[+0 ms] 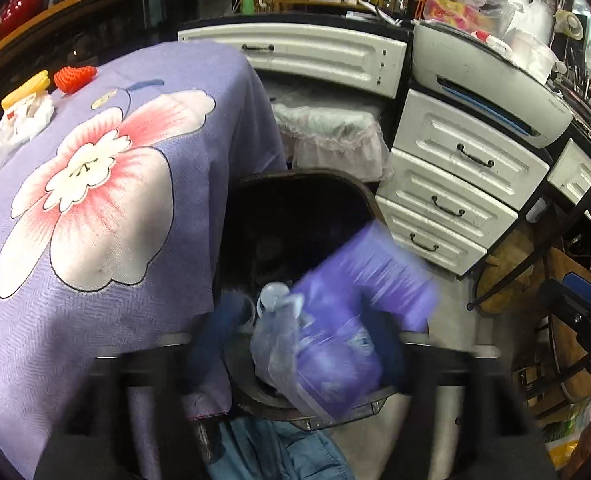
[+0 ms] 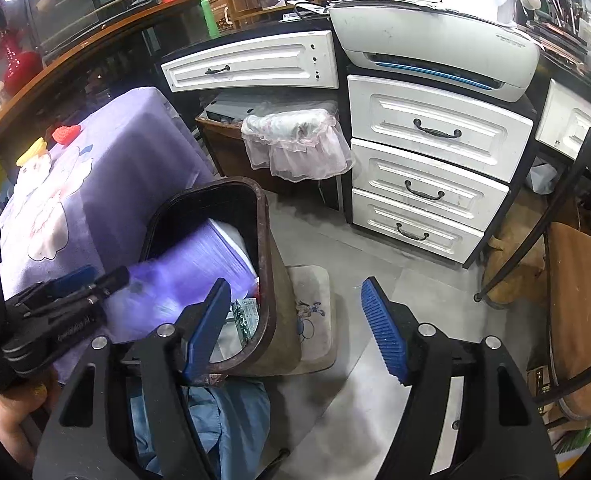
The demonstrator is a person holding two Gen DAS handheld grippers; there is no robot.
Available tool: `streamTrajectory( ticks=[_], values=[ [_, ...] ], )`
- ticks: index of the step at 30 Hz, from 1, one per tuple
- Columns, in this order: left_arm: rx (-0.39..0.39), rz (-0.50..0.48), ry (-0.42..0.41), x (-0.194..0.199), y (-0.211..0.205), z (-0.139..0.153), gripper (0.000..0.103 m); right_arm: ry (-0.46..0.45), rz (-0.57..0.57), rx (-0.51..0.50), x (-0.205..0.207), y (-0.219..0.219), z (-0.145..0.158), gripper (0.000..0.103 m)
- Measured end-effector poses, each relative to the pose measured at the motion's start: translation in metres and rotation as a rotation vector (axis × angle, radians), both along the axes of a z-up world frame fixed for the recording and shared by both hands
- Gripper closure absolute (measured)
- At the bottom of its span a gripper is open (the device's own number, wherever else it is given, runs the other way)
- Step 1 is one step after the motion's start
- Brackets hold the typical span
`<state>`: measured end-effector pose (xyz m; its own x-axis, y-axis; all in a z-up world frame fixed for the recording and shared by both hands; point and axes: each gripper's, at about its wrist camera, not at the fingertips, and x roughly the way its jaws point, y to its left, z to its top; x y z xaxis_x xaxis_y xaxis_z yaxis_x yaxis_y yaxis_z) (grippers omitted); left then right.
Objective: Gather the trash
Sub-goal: 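Move both tools back over the table toward the remaining trash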
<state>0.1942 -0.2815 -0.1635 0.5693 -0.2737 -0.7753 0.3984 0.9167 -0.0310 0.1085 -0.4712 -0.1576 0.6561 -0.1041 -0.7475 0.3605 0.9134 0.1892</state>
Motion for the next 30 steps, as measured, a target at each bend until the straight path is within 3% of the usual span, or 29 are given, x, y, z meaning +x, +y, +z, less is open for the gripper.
streamTrajectory(
  ticks=[10, 16, 30],
  values=[
    [-0.069, -0.093, -0.070, -0.022, 0.009, 0.029, 0.023, -0.014, 0.010, -0.015, 0.007, 0.006, 0.011, 0.035],
    [-0.043, -0.135, -0.163, -0.034, 0.024, 0.057, 0.017, -0.035, 0.057, -0.013, 0.018, 0.026, 0.023, 0.031],
    [0.002, -0.024, -0.228, -0.007, 0.111, 0.090, 0.009, -0.085, 0.274, -0.024, 0.072, 0.113, 0.058, 0.027]
  ],
)
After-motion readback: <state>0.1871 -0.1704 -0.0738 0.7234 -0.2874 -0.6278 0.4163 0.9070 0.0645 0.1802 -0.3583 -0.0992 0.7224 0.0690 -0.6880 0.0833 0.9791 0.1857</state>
